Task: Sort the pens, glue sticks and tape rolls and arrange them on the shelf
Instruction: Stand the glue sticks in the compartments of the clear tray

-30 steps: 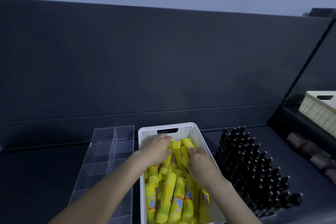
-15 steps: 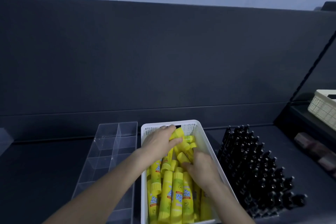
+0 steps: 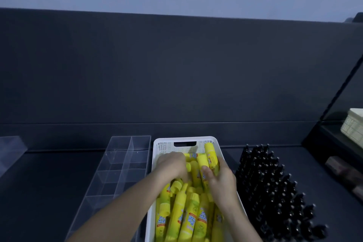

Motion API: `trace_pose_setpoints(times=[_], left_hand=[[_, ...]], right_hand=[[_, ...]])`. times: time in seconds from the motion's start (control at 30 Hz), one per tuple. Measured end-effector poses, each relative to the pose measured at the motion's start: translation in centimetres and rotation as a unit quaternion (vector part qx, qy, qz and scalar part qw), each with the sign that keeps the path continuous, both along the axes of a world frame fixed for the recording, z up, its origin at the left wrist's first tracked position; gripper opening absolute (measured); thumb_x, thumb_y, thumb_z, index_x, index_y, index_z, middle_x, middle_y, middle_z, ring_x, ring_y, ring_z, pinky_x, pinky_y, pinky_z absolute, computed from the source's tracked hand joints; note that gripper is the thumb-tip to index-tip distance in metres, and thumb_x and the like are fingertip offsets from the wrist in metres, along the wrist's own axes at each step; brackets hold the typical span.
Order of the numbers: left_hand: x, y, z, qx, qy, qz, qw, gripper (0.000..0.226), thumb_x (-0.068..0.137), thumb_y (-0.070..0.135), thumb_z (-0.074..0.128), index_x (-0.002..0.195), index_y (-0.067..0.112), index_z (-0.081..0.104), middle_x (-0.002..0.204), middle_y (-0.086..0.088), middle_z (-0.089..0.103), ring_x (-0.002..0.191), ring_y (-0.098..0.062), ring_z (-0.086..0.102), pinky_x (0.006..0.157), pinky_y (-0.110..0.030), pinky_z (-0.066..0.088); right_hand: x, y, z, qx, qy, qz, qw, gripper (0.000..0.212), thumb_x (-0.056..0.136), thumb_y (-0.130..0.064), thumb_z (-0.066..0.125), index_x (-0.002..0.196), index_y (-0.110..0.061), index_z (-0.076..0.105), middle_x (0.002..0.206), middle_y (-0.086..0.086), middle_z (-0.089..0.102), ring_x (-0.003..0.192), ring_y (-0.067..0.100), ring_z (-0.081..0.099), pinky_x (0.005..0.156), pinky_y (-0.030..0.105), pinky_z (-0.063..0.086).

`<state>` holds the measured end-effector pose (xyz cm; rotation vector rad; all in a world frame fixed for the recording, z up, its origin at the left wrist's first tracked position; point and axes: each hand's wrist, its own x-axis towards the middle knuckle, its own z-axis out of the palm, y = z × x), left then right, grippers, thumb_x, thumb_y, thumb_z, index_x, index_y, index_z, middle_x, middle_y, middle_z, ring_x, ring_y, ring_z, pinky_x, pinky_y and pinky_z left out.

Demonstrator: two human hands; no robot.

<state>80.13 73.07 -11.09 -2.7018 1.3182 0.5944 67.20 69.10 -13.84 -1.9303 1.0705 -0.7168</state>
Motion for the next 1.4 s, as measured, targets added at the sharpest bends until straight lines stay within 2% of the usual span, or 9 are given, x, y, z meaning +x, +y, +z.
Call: trace_pose_setpoints(times=[0.13, 0.27, 0.37, 0.47, 0.57, 0.67, 0.9, 1.13, 1.4], left_hand=[[2.0, 2.1, 0.6, -0.151, 0.181, 0.103, 0.966, 0.028, 0.066, 0.029, 0.072, 0.079, 0.01, 0.055, 0.076, -0.003, 0.054, 0.071, -0.021, 0.054, 0.06, -0.027, 0.041], [2.7, 5.9, 1.7, -0.345, 0.467, 0.181, 0.794, 0.015, 0.072, 0.005, 0.073, 0.083, 0.003, 0.064, 0.077, -0.014, 0.063, 0.068, -0.024, 0.062, 0.063, -0.03, 0.054], [2.2, 7.6, 1.8, -0.412, 0.555, 0.193, 0.697, 0.024, 0.072, 0.001, 0.072, 0.096, -0.002, 0.068, 0.096, -0.022, 0.07, 0.086, -0.036, 0.067, 0.081, -0.048, 0.055], [2.3, 8.9, 1.9, -0.466, 0.558, 0.199, 0.657, 0.037, 0.065, 0.006, 0.073, 0.101, 0.0, 0.068, 0.098, -0.02, 0.071, 0.09, -0.033, 0.068, 0.081, -0.047, 0.055], [3.7, 10.8, 2.2, -0.511, 0.504, 0.223, 0.659, 0.023, 0.069, 0.001, 0.074, 0.091, 0.005, 0.07, 0.083, -0.01, 0.073, 0.079, -0.024, 0.069, 0.068, -0.036, 0.054], [5.6, 13.0, 2.7, -0.536, 0.467, 0.244, 0.659, 0.022, 0.066, 0.001, 0.079, 0.085, 0.01, 0.07, 0.075, -0.004, 0.073, 0.072, -0.021, 0.069, 0.064, -0.034, 0.053], [12.3, 19.2, 3.8, -0.552, 0.354, 0.302, 0.692, 0.019, 0.072, 0.001, 0.074, 0.076, 0.011, 0.058, 0.068, -0.001, 0.061, 0.063, -0.017, 0.059, 0.051, -0.025, 0.042], [16.3, 22.0, 2.0, -0.532, 0.319, 0.313, 0.719, 0.023, 0.073, -0.002, 0.073, 0.078, 0.016, 0.058, 0.073, 0.001, 0.062, 0.069, -0.013, 0.06, 0.056, -0.026, 0.044], [17.9, 22.0, 0.2, -0.516, 0.329, 0.307, 0.729, 0.023, 0.073, -0.004, 0.072, 0.077, 0.013, 0.058, 0.071, 0.002, 0.062, 0.064, -0.009, 0.06, 0.052, -0.02, 0.042]], right_hand=[[0.0, 0.0, 0.1, 0.052, -0.079, 0.01, 0.995, 0.023, 0.087, -0.016, 0.061, 0.11, -0.013, 0.061, 0.08, -0.005, 0.068, 0.072, 0.008, 0.063, 0.064, 0.012, 0.048], [0.8, 1.2, 1.0, 0.104, -0.156, 0.041, 0.981, 0.014, 0.087, -0.016, 0.062, 0.097, -0.025, 0.063, 0.087, 0.0, 0.072, 0.083, 0.019, 0.068, 0.08, 0.046, 0.055], [2.8, 3.2, 2.0, 0.115, -0.184, 0.071, 0.974, 0.018, 0.088, -0.017, 0.06, 0.106, -0.021, 0.061, 0.092, -0.001, 0.072, 0.089, 0.017, 0.068, 0.086, 0.043, 0.053], [5.3, 5.6, 2.8, 0.112, -0.212, 0.088, 0.967, 0.021, 0.093, -0.019, 0.051, 0.113, -0.019, 0.057, 0.099, -0.002, 0.069, 0.095, 0.013, 0.065, 0.086, 0.034, 0.052], [7.6, 7.5, 3.1, 0.126, -0.217, 0.094, 0.964, 0.02, 0.097, -0.029, 0.041, 0.11, -0.026, 0.056, 0.101, -0.008, 0.066, 0.098, 0.009, 0.061, 0.085, 0.026, 0.049], [9.9, 8.8, 3.3, 0.1, -0.182, 0.11, 0.972, 0.021, 0.093, -0.039, 0.044, 0.1, -0.028, 0.061, 0.105, -0.003, 0.064, 0.104, 0.014, 0.057, 0.093, 0.034, 0.045], [16.2, 7.8, 5.0, 0.103, -0.151, 0.138, 0.973, 0.011, 0.085, -0.006, 0.06, 0.089, -0.017, 0.059, 0.086, 0.006, 0.064, 0.08, 0.019, 0.057, 0.074, 0.033, 0.048], [23.7, 6.9, 3.0, -0.022, 0.044, 0.183, 0.982, 0.009, 0.079, -0.014, 0.066, 0.083, -0.008, 0.06, 0.087, 0.006, 0.068, 0.077, 0.017, 0.059, 0.062, 0.021, 0.042], [26.4, 7.9, -0.1, -0.089, 0.236, 0.162, 0.954, 0.017, 0.083, -0.023, 0.06, 0.091, -0.008, 0.058, 0.095, 0.011, 0.066, 0.089, 0.03, 0.061, 0.064, 0.029, 0.04]])
